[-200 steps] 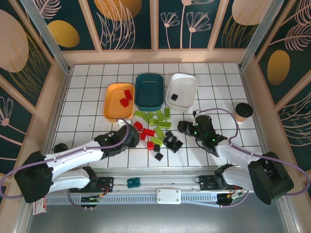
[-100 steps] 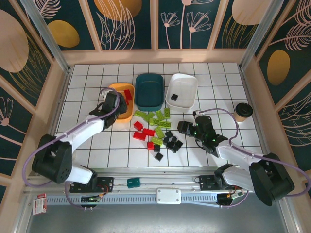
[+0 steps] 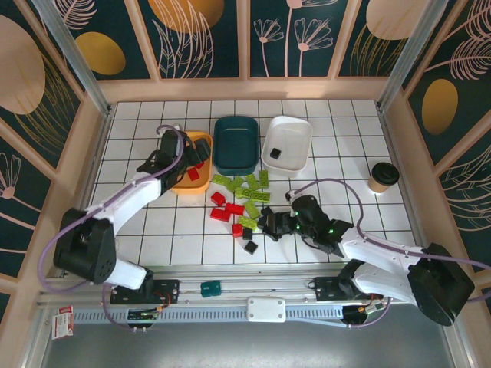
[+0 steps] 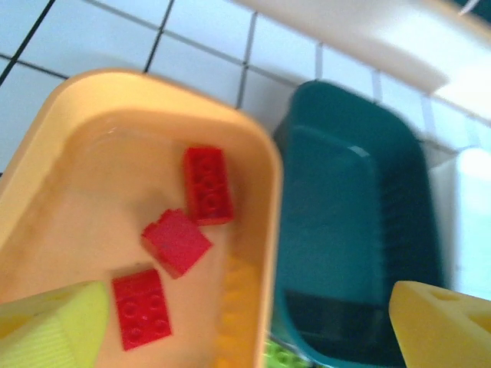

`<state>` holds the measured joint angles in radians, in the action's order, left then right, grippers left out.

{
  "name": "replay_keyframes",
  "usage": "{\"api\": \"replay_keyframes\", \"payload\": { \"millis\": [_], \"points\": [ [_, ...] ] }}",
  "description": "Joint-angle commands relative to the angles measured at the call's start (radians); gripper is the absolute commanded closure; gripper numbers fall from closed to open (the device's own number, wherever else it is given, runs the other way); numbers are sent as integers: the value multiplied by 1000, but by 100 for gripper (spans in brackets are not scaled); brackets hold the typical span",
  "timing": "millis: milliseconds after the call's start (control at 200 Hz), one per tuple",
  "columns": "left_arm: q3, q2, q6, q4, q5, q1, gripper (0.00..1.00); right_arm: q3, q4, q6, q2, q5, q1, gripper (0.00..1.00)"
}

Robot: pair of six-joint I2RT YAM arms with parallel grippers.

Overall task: Sort the legos into containers by color
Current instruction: Place the lego in the container, then pick up the lego from the bottom-center of the table.

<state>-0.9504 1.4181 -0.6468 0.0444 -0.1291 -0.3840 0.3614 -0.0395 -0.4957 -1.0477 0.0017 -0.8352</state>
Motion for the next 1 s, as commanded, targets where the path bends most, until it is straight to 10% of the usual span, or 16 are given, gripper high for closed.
{"api": "replay_keyframes", "payload": {
  "millis": [0, 255, 626, 996],
  "points": [
    [67, -122, -18, -18, 72, -38, 1, 69, -12, 21, -9, 62, -86, 33],
    [303, -398, -86, -5, 90, -67, 1, 244, -60, 69, -246, 191, -264, 32],
    [492, -619, -135, 71, 85, -69, 1, 461, 38, 138, -515, 210, -142, 58],
    [550, -641, -140, 57, 75, -68, 1, 502, 139, 183, -624, 248, -131, 57]
  ]
}}
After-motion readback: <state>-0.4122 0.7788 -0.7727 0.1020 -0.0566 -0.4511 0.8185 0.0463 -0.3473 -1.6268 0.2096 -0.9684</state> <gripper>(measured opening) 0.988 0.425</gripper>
